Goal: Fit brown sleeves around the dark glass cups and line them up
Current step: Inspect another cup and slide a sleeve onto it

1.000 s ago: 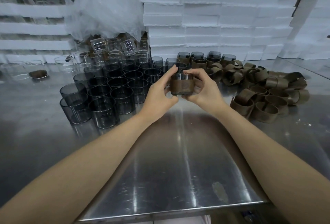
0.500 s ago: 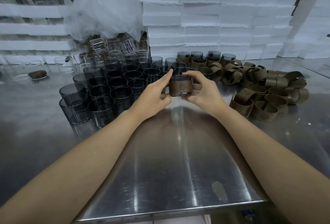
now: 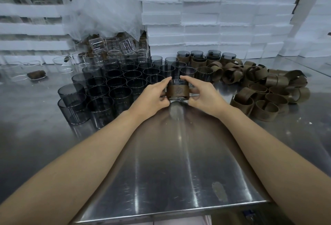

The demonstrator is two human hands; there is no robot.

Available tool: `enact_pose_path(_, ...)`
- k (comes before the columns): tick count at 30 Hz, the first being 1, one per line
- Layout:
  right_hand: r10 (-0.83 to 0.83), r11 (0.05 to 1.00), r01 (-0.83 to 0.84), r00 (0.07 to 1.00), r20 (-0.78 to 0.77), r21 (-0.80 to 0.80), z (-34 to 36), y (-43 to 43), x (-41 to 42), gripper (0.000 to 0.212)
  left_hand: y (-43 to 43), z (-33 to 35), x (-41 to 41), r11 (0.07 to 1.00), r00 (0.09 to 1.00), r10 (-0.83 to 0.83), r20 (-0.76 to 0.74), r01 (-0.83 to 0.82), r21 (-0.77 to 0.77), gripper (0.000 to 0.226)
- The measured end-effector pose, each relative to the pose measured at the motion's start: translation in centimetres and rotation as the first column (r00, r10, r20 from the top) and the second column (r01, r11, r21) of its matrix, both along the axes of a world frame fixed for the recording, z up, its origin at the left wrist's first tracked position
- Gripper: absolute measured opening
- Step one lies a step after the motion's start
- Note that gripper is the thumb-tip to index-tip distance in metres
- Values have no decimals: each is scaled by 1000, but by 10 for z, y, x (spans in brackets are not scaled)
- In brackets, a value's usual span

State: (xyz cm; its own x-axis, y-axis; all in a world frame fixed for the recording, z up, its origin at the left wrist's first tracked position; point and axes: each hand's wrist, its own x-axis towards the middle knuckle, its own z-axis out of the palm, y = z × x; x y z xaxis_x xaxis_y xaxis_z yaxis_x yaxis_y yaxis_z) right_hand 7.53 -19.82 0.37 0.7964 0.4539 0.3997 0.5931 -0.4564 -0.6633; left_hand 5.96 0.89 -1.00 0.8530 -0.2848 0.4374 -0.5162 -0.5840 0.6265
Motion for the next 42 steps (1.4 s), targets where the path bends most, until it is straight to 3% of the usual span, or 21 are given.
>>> enact_pose_path(11, -67, 995, 75, 989, 129, -60, -7, 2, 1, 62, -2, 4, -3, 994, 999, 31, 8, -32, 107, 54)
enact_pose_path(26, -74, 997, 77, 992, 104, -29, -6, 3, 1, 58, -2, 3, -1, 995, 1000, 21, 22, -23, 93, 49)
enact_pose_path(34, -21, 991, 32, 996, -90, 130, -7, 3, 3, 69, -4, -3, 3, 998, 998, 21, -51, -18, 61, 88)
enact_pose_path(42, 24, 976, 8, 989, -143, 216, -6, 4, 0, 69, -5, -4, 4, 996, 1000, 10, -24, -12, -84, 77)
